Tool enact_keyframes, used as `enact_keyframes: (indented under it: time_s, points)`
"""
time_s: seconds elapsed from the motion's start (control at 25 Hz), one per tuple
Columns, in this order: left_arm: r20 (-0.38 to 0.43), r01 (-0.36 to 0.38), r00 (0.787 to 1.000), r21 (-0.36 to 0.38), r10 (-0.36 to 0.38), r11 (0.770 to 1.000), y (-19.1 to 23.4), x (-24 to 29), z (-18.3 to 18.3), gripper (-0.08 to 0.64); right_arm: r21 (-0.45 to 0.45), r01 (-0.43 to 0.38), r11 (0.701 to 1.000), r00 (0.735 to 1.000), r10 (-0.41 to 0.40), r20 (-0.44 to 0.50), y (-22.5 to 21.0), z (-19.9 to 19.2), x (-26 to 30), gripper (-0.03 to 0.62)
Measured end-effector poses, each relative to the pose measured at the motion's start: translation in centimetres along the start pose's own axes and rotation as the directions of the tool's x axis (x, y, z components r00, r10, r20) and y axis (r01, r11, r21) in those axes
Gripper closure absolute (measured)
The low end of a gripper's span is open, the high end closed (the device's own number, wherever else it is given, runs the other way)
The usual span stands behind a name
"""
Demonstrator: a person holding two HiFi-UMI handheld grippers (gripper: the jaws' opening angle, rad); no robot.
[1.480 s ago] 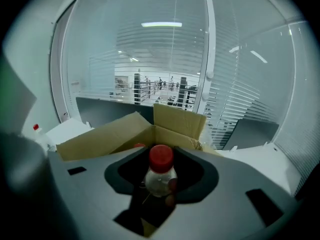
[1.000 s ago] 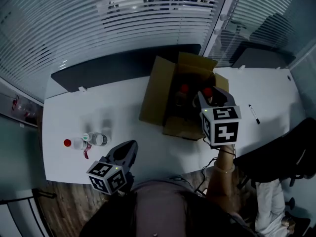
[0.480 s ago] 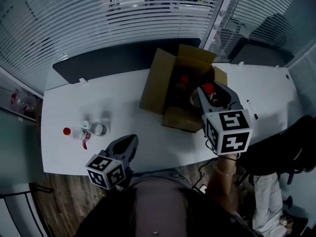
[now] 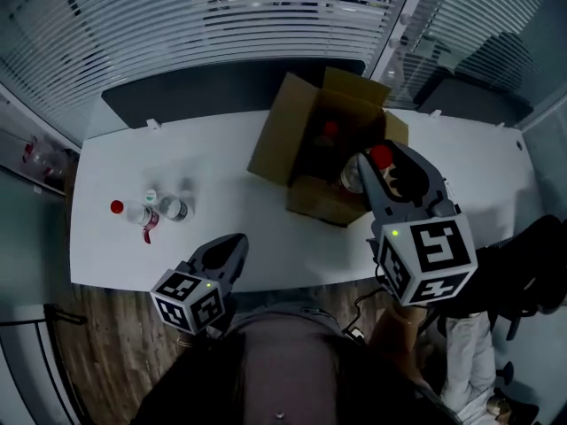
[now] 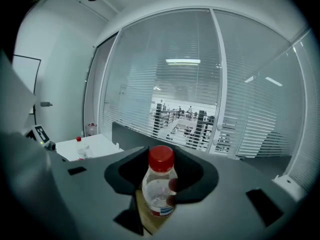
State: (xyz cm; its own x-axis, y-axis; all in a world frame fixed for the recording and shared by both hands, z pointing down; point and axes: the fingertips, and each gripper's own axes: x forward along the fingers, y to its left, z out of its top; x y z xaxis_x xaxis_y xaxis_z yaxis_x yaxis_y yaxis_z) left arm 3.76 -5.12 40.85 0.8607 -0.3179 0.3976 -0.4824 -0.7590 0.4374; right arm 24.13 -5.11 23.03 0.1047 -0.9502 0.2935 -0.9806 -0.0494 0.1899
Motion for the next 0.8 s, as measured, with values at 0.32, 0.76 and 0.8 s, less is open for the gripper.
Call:
enact_keyframes:
  time_s: [0.32,0.76,0.8]
  points:
    - [0.057,-0.07,0.996,-0.044,0.073,0.997,-1.7,-0.5,-1.4,0.554,-0.061,-0.129,0.99,0.99,0.132,0.053,1.6,1.3,-2.2,0.42]
    - [0.105,-0.133,0.984,-0.076,0.14,0.988,-2.8,-1.2,-2.8,0.554,-0.098,-0.285,0.954,0.952,0.293,0.087,4.4,1.1,-3.4,0.42]
    - [0.11,-0.134,0.984,-0.075,0.142,0.988,-2.7,-1.2,-2.6,0.554,-0.1,-0.292,0.951,0.949,0.301,0.091,4.6,1.2,-3.4,0.42]
